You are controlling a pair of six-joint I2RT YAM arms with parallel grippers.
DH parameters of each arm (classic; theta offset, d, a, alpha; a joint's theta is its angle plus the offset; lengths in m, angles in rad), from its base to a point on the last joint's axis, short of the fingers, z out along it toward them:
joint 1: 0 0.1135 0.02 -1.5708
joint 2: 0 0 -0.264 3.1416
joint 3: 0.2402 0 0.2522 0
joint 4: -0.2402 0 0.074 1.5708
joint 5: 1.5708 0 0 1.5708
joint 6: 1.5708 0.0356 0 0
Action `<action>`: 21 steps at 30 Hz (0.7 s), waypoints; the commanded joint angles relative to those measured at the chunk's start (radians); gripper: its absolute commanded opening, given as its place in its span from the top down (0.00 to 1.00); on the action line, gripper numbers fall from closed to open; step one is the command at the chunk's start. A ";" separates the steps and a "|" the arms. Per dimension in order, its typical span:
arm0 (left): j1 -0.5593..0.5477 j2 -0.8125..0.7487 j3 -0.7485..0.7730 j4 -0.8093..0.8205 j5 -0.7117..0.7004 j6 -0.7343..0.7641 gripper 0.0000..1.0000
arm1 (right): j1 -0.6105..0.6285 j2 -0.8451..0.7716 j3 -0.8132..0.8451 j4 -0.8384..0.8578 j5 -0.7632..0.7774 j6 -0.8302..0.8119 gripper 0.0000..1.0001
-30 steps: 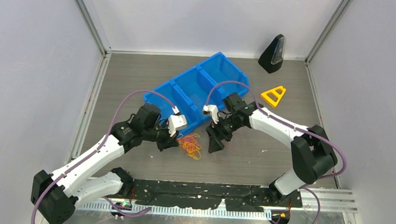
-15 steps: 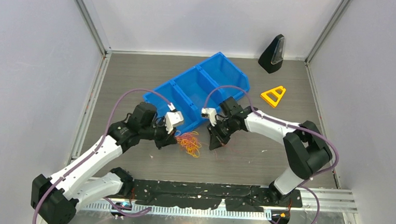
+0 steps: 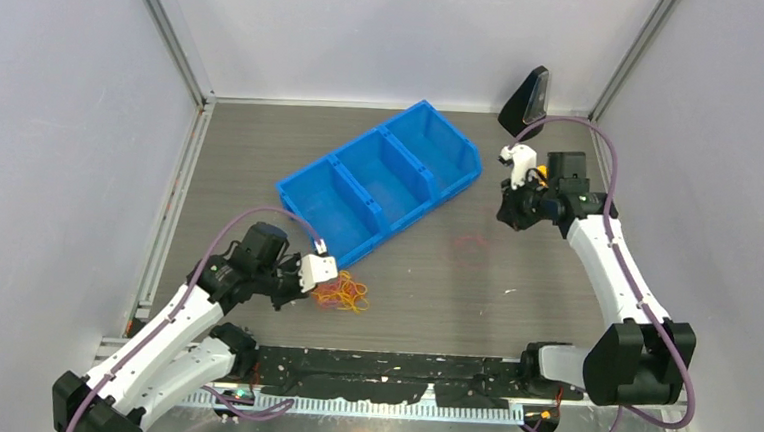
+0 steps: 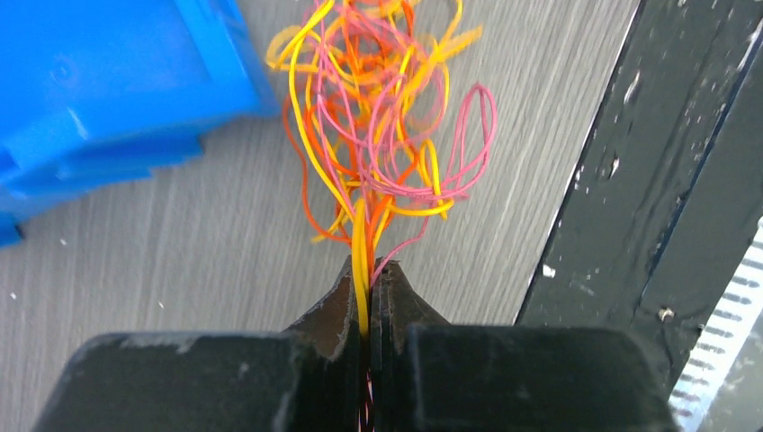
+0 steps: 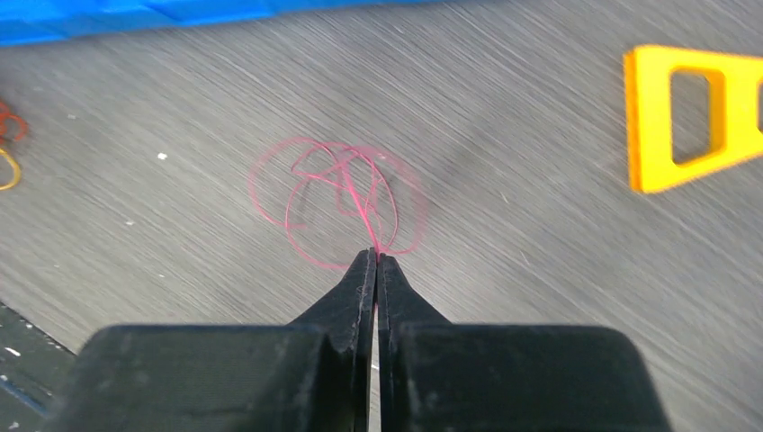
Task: Untangle the cables
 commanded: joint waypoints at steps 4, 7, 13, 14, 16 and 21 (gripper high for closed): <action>0.017 -0.062 -0.046 -0.076 -0.036 0.147 1.00 | -0.126 0.007 0.113 -0.153 -0.114 -0.120 0.95; 0.016 -0.046 -0.042 -0.052 0.008 0.127 1.00 | -0.114 0.016 0.144 -0.215 -0.244 -0.108 0.94; 0.016 0.056 0.035 -0.027 0.086 0.061 1.00 | -0.101 0.121 0.140 -0.244 -0.168 -0.165 0.94; 0.017 0.067 0.047 -0.021 0.095 0.054 1.00 | -0.099 0.140 0.142 -0.251 -0.163 -0.189 0.94; 0.015 0.085 0.065 -0.003 0.110 0.042 1.00 | -0.098 0.206 0.144 -0.276 -0.149 -0.216 0.84; 0.009 0.104 0.087 0.018 0.123 0.016 1.00 | -0.031 0.304 0.101 -0.222 -0.081 -0.207 0.24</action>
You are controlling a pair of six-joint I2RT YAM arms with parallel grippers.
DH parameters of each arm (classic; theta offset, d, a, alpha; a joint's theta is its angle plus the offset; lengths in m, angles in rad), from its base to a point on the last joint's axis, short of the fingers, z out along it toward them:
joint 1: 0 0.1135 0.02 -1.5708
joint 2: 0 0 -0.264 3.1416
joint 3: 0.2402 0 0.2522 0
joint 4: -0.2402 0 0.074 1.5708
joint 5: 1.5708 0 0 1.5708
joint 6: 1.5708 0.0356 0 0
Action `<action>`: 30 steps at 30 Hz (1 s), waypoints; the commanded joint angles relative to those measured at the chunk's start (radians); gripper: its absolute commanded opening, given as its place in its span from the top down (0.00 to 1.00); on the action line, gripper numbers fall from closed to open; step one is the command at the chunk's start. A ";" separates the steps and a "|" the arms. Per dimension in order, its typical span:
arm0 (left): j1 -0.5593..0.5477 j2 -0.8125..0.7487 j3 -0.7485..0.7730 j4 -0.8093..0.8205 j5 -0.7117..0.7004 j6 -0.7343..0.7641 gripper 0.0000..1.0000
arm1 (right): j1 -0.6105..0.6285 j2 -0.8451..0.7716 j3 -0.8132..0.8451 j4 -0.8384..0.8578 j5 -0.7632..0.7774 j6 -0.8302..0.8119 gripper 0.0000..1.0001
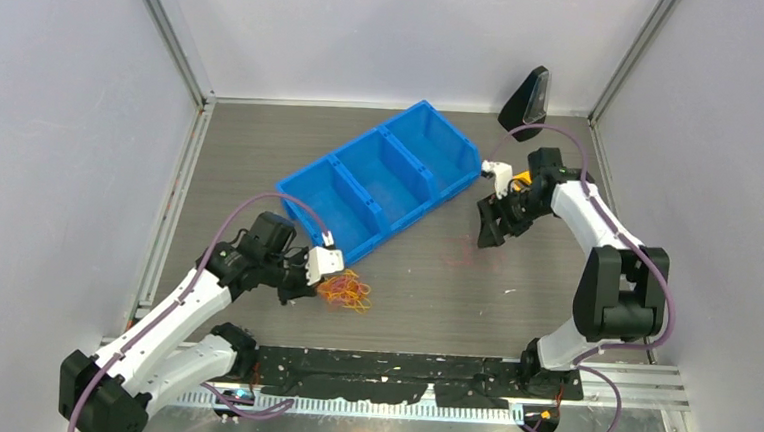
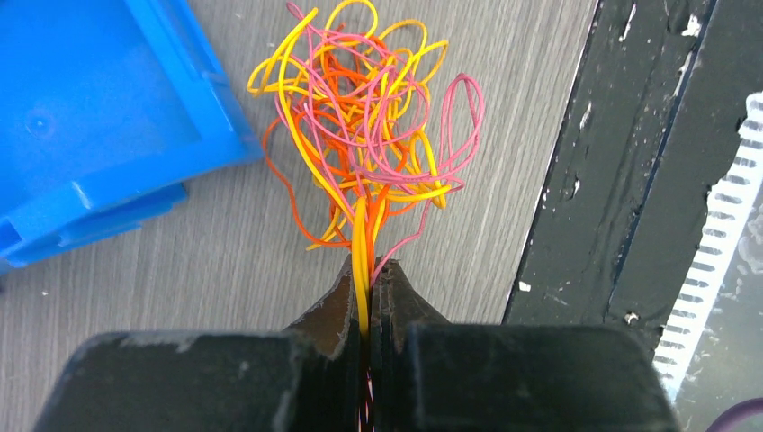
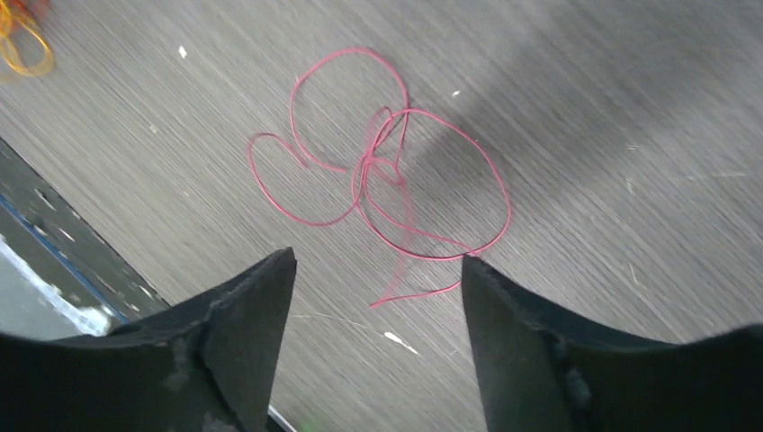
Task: Untangle the cables
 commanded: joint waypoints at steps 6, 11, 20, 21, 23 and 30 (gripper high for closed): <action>-0.001 0.006 0.041 0.048 0.056 -0.047 1.00 | 0.142 0.027 -0.084 0.131 0.163 -0.043 0.07; -0.002 0.001 0.037 0.058 0.057 -0.054 1.00 | 0.233 0.061 -0.137 0.217 0.285 -0.074 0.05; -0.002 -0.013 0.045 0.054 0.050 -0.059 1.00 | 0.301 0.153 -0.123 0.285 0.399 -0.070 0.26; -0.003 -0.017 0.043 0.053 0.051 -0.061 1.00 | 0.301 0.150 -0.117 0.267 0.390 -0.070 0.45; -0.002 -0.026 0.038 0.055 0.052 -0.064 1.00 | 0.301 0.119 -0.096 0.233 0.368 -0.067 0.74; -0.002 -0.043 0.041 0.067 0.060 -0.086 1.00 | 0.260 -0.036 0.182 0.099 0.185 -0.011 0.94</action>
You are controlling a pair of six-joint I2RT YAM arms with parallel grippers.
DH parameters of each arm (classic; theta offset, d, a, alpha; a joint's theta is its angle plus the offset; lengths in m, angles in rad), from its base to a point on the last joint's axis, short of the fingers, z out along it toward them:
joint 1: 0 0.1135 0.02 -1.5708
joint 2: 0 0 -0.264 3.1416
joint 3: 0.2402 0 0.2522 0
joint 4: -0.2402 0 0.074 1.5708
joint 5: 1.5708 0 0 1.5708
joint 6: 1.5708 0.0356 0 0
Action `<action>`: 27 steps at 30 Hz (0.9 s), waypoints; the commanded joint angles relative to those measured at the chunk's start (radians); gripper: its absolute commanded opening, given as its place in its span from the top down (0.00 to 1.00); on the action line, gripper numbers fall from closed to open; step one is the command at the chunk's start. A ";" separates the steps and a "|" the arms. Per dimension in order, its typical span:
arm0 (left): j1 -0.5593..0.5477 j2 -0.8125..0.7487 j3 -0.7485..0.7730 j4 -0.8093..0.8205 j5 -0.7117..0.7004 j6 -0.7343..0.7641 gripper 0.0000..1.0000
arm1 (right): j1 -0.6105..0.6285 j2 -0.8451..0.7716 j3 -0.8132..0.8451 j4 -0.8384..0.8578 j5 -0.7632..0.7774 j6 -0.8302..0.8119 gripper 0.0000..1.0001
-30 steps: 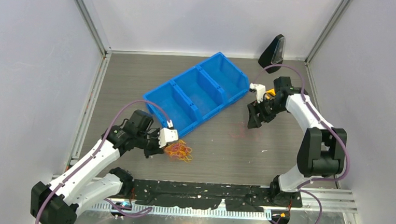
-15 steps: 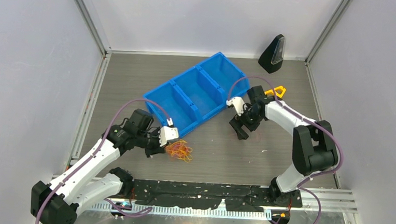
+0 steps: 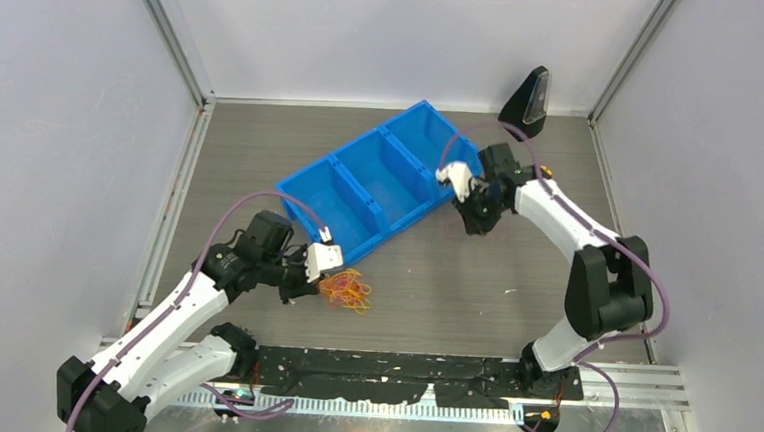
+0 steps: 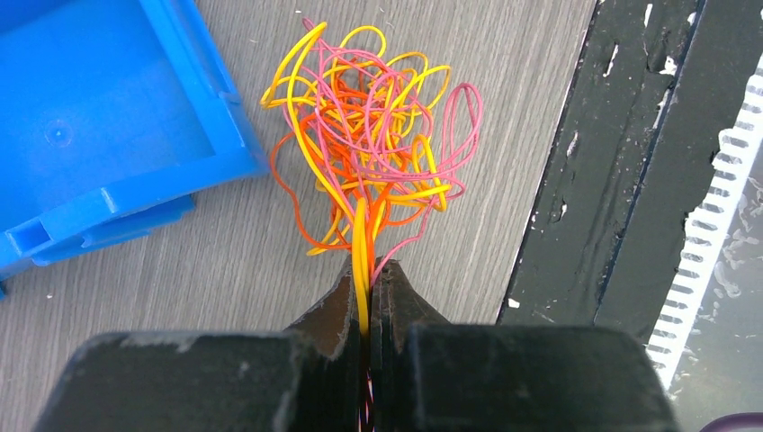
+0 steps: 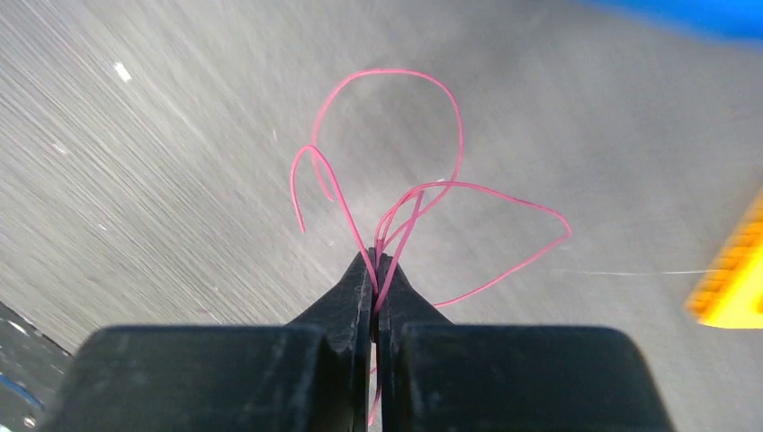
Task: Untangle the cables
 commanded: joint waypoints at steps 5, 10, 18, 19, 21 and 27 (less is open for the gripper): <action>-0.002 -0.007 0.032 0.078 0.046 -0.062 1.00 | -0.037 -0.096 0.495 -0.030 -0.169 0.128 0.95; -0.001 0.026 0.048 0.111 0.052 -0.097 1.00 | -0.037 0.052 0.686 0.046 -0.164 0.212 0.95; -0.001 0.046 0.063 0.169 0.041 -0.153 1.00 | -0.034 0.300 0.833 0.155 -0.157 0.310 0.64; -0.001 0.049 0.065 0.174 0.040 -0.163 1.00 | -0.034 0.332 0.856 0.140 -0.159 0.314 0.50; -0.001 0.057 0.072 0.185 0.039 -0.178 1.00 | -0.035 0.363 0.900 0.089 -0.167 0.320 0.19; -0.013 0.065 0.048 0.270 0.075 -0.252 1.00 | -0.045 0.199 0.806 -0.042 -0.276 0.289 0.01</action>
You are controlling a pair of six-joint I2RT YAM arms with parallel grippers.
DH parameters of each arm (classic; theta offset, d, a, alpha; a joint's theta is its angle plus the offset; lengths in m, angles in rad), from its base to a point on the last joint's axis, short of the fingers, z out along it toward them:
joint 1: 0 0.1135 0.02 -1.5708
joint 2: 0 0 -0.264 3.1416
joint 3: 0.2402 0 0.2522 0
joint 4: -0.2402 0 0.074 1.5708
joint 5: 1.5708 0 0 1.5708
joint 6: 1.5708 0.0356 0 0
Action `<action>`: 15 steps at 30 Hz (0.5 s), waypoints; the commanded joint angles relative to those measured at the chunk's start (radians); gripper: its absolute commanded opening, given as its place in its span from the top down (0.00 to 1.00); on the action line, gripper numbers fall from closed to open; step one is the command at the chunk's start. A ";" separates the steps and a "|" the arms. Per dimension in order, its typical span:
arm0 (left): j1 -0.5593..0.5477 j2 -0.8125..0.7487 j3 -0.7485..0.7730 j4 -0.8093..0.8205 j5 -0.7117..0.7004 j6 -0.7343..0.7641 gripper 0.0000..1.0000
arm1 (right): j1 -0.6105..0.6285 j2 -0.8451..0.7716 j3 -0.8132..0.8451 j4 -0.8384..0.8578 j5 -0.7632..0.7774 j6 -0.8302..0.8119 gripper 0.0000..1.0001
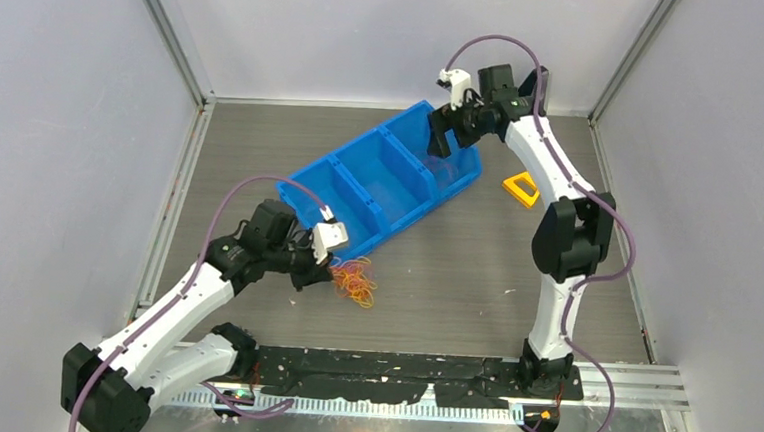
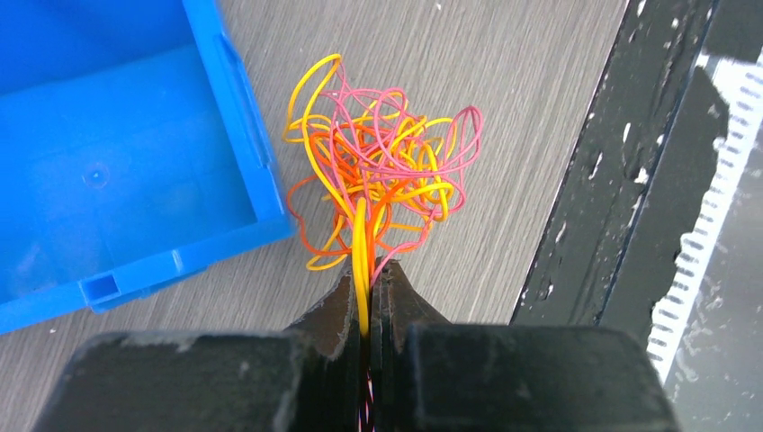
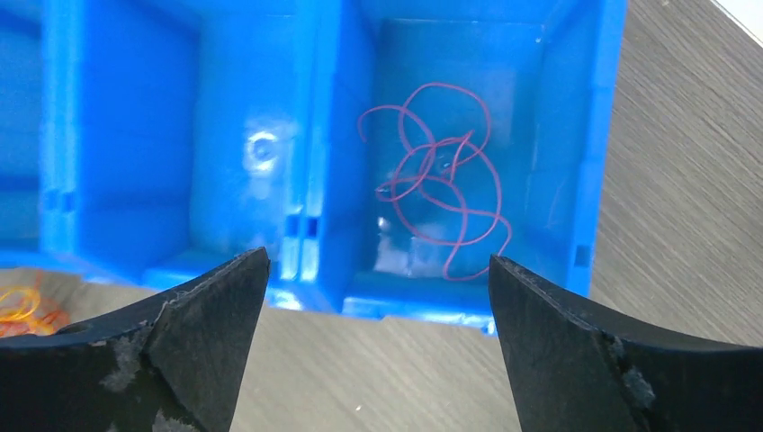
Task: Untangle the cables
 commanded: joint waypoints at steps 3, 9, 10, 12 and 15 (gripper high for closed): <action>-0.053 0.007 -0.001 0.204 0.034 -0.154 1.00 | -0.003 -0.377 -0.199 -0.112 -0.212 -0.029 0.01; -0.088 0.018 0.040 0.379 0.064 -0.376 1.00 | 0.013 -0.666 -0.681 0.007 -0.449 0.100 0.04; -0.089 0.031 0.056 0.393 0.069 -0.400 1.00 | 0.035 -0.687 -0.722 0.071 -0.463 0.149 0.05; -0.090 0.055 0.086 0.416 0.080 -0.452 1.00 | 0.084 -0.731 -0.812 0.142 -0.492 0.195 0.05; -0.089 0.094 0.112 0.468 0.090 -0.531 1.00 | 0.158 -0.741 -0.861 0.211 -0.508 0.223 0.05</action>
